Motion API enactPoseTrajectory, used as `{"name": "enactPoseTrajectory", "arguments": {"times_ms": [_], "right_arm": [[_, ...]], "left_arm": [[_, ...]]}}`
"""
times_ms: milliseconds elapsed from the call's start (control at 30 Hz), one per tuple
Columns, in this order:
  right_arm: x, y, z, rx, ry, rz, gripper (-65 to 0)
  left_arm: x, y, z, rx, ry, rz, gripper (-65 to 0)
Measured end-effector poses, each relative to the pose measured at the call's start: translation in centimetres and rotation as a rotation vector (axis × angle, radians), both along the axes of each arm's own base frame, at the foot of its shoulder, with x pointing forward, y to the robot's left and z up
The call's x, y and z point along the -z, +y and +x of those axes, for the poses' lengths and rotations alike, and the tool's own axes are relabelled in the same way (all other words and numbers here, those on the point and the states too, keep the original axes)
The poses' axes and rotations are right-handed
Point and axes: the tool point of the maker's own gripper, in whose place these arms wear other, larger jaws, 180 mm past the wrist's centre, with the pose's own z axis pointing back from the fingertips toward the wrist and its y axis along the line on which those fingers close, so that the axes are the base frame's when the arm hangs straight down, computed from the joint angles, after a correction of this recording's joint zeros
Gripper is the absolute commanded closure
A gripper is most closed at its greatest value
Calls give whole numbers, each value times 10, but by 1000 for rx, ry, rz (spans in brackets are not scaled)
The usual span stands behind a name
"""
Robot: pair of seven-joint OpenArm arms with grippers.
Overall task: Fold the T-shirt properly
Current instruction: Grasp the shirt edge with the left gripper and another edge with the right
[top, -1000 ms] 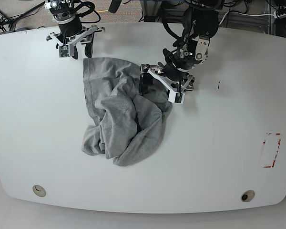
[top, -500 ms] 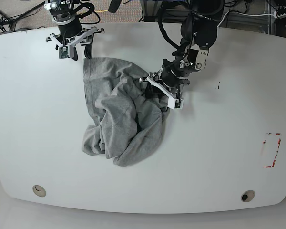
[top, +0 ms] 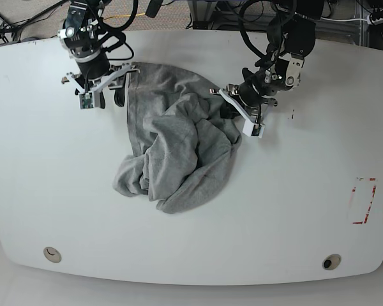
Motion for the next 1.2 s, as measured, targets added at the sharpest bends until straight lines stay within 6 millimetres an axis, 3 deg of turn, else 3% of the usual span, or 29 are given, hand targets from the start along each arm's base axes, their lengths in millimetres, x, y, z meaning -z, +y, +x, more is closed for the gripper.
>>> {"name": "enactPoseTrajectory", "arguments": {"times_ms": [133, 333, 433, 633, 800, 933, 1100, 1200], "right_arm": [[-14, 0, 27, -5, -22, -6, -276], [-33, 26, 59, -84, -46, 4, -277], [-36, 28, 75, -94, -48, 1, -277], [-38, 74, 91, -285, -50, -16, -277], [-43, 123, 92, -467, -81, -8, -277], [-31, 142, 98, -566, -40, -54, -277], [-39, 170, 113, -655, -73, -56, -388], [-33, 177, 119, -703, -48, -87, -400]], "left_arm": [[-3, 17, -6, 38, -21, 41, -6], [-14, 60, -8, 56, -70, 93, -4], [-18, 76, -6, 51, -88, 126, -4], [-25, 101, -8, 74, -109, 179, -4], [-29, 113, -8, 96, -119, 219, -4], [-28, 115, -7, 95, -116, 225, -4], [-26, 115, -10, 96, -108, 224, -4], [-25, 115, -12, 96, -103, 224, -4]]}}
